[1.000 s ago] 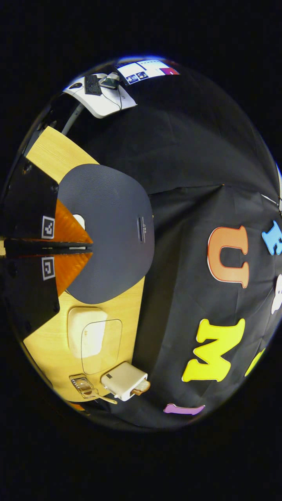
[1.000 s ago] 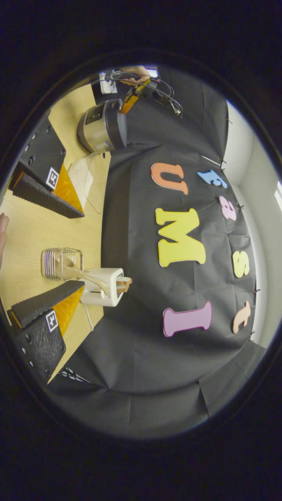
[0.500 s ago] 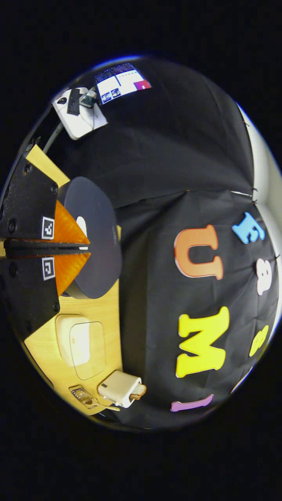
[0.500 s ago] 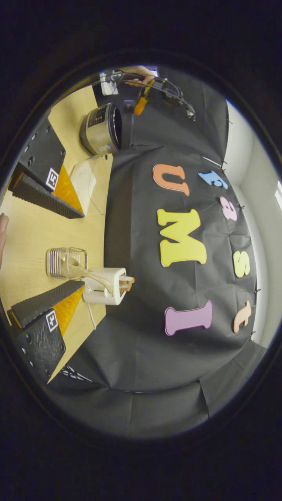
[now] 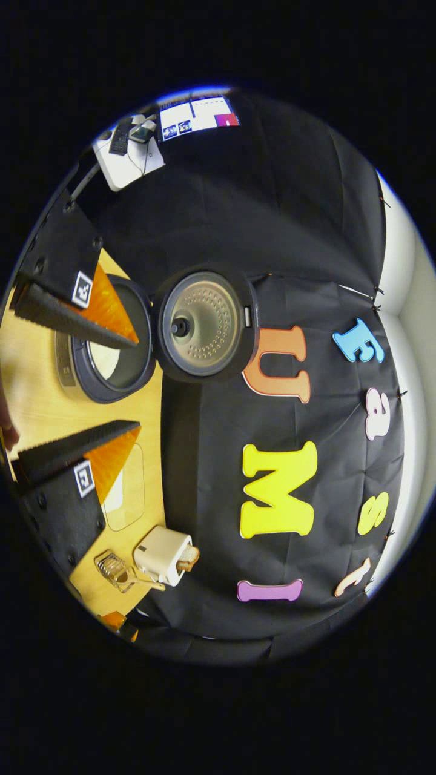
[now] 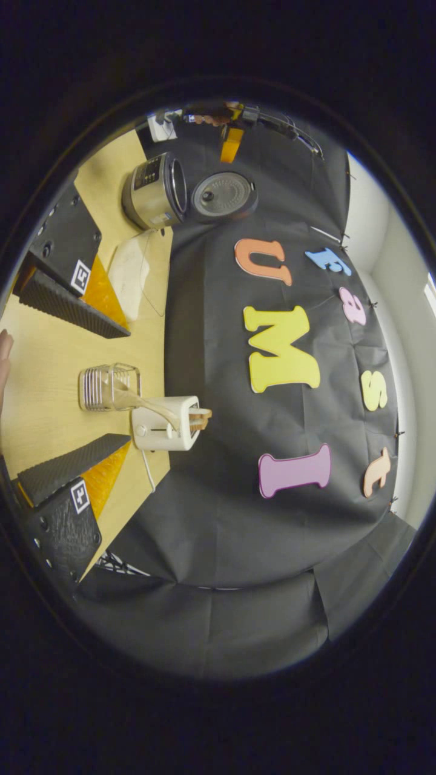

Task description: Close the left gripper, press the button to open the rice cooker; take a wooden spoon from the chopstick holder with the right hand, scoop a spoonful of rice and pour it into the rice cooker, then put the wooden spoon back into the chopstick holder.

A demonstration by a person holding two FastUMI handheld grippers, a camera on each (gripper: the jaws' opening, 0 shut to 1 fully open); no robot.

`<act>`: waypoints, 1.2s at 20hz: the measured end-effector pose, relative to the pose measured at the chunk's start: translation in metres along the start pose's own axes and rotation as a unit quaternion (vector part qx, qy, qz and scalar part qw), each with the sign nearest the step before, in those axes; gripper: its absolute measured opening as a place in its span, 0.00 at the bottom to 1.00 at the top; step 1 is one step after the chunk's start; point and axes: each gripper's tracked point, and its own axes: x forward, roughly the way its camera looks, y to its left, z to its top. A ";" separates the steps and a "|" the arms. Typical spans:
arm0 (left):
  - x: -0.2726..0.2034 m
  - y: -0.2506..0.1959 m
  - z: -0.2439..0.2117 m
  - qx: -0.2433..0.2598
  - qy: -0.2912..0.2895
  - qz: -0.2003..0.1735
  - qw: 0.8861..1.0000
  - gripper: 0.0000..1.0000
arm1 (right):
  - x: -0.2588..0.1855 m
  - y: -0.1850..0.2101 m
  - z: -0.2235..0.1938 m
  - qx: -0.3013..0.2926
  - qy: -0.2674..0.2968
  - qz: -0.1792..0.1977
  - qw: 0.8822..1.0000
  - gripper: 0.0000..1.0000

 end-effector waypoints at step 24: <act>-0.032 -0.052 -0.085 0.059 -0.083 -0.033 0.994 0.97 | 0.221 -0.024 -0.011 0.054 0.143 0.014 0.988 0.95</act>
